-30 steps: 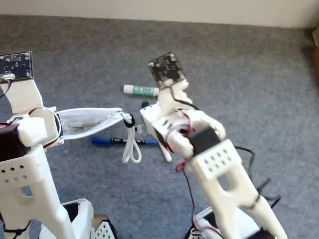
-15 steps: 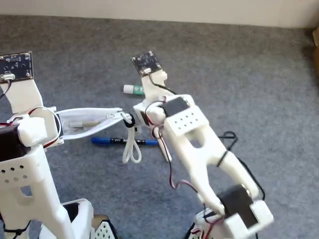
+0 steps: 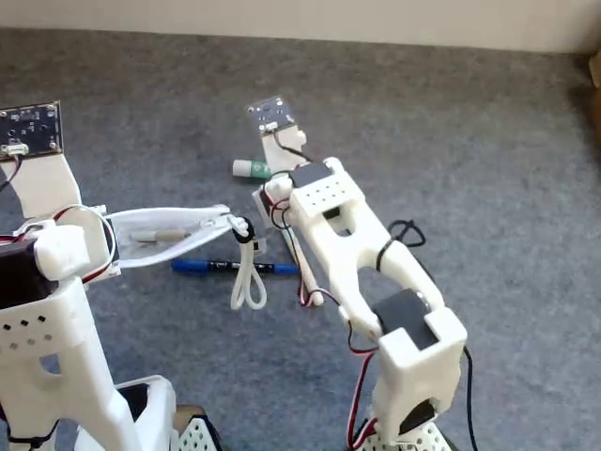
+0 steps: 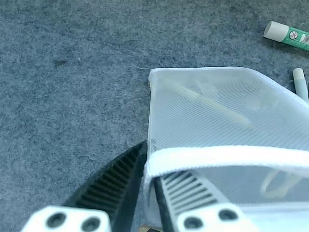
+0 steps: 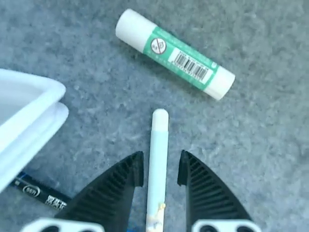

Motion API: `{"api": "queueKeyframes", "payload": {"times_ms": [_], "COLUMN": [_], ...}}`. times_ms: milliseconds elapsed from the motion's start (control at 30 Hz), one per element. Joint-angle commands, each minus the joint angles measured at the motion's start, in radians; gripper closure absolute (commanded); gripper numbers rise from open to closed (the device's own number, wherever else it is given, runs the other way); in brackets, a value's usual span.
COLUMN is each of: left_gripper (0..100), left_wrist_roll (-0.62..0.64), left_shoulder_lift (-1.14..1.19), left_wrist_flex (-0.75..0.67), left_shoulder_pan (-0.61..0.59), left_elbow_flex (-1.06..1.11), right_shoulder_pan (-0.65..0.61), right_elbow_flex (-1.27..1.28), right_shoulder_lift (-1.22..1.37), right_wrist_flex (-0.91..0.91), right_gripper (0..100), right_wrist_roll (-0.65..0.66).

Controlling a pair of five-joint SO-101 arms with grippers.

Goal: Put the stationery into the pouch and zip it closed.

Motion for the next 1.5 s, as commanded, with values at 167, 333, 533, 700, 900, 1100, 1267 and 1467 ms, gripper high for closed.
{"api": "queueKeyframes", "payload": {"times_ms": [167,333,533,700,900,1100,1267,1467], "left_gripper": [99,99,99,99,99,99,99,99], "left_wrist_roll": [0.003,0.003,0.003,0.003,0.003,0.003,0.003,0.003], "left_shoulder_lift": [0.013,0.013,0.013,0.013,0.013,0.013,0.013,0.013], "left_wrist_flex": [0.000,0.002,0.002,0.003,0.003,0.003,0.003,0.003], "left_shoulder_pan": [0.016,0.016,0.016,0.016,0.016,0.016,0.016,0.016], "left_elbow_flex": [0.004,0.005,0.005,0.005,0.005,0.005,0.005,0.005], "right_shoulder_pan": [0.005,0.005,0.005,0.005,0.004,0.008,0.007,0.007], "right_elbow_flex": [-0.179,-0.257,-0.280,-0.278,-0.298,-0.420,-0.506,-0.584], "right_shoulder_lift": [0.120,0.222,0.274,0.275,0.266,0.269,0.269,0.269], "right_wrist_flex": [0.004,0.005,0.007,0.008,0.116,0.282,0.414,0.529], "right_gripper": [88.2,88.2,88.4,99.5,99.3,99.3,99.3,99.3], "right_wrist_roll": [0.003,0.006,0.008,0.011,0.006,0.003,0.003,0.003]}}
